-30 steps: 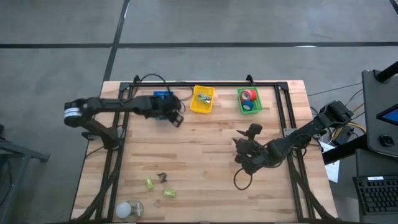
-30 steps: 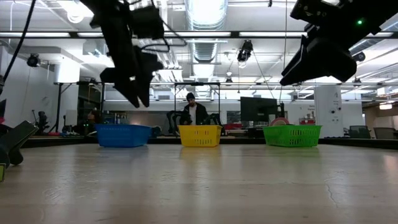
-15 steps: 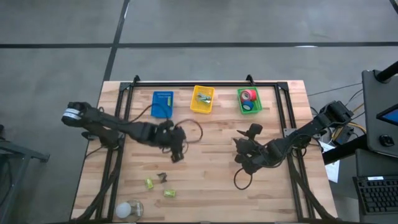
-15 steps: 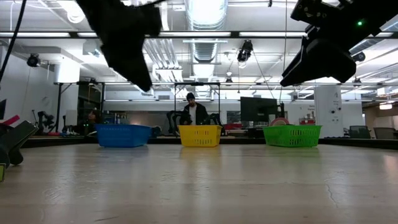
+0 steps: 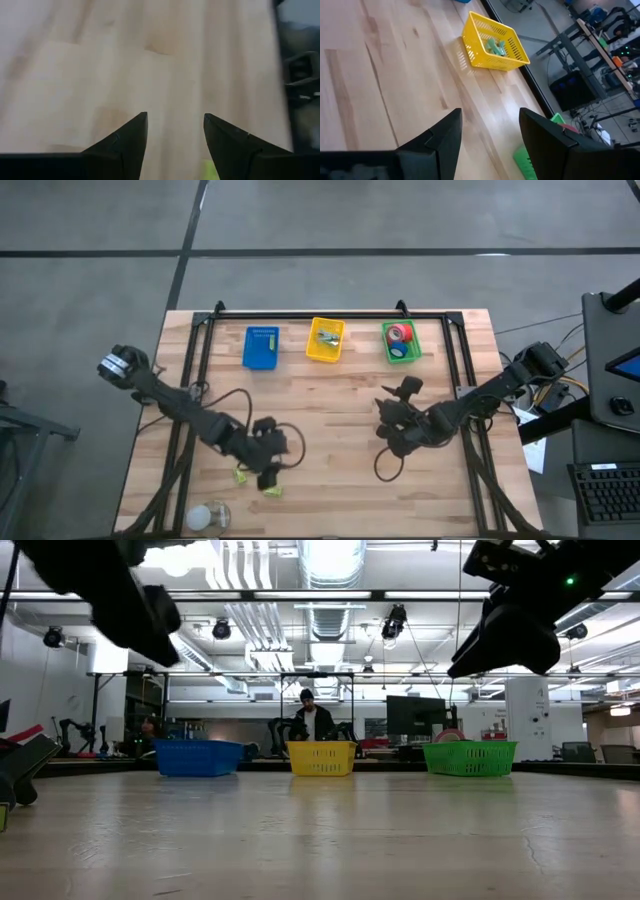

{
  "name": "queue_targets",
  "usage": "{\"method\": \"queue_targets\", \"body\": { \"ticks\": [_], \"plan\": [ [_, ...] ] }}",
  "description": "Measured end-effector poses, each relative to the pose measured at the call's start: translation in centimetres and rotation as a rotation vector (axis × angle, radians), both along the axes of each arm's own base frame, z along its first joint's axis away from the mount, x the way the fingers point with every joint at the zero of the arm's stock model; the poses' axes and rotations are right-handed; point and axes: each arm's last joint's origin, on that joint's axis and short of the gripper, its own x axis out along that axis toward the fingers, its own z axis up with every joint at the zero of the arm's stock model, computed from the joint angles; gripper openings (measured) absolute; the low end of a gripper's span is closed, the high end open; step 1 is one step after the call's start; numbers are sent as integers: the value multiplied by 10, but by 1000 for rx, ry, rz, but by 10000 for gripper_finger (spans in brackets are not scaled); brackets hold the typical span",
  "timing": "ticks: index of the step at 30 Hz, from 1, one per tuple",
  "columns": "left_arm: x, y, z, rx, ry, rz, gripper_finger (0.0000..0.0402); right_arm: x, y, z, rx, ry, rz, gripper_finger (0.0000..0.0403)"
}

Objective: Pick and place Stapler, Stapler remover, tape
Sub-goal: Put the green staple box into the blue bin

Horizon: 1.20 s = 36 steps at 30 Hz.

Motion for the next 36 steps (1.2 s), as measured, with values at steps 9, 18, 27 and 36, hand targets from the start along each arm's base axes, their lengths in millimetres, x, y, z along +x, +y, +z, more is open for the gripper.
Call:
{"method": "queue_targets", "body": {
  "ticks": [9,18,27,36],
  "plan": [
    [-21,-28,-15,-68,-55,-42,197,3,-7,0,-1,-3,-32,191],
    [-29,-50,-49,-112,-50,-79,197,7,-15,2,7,-16,-70,191],
    [-18,-76,-82,-52,72,-161,197,10,-19,4,8,-20,-86,192],
    [-10,-83,-95,28,148,-155,189,11,-20,4,14,-28,-86,191]
  ]
}}
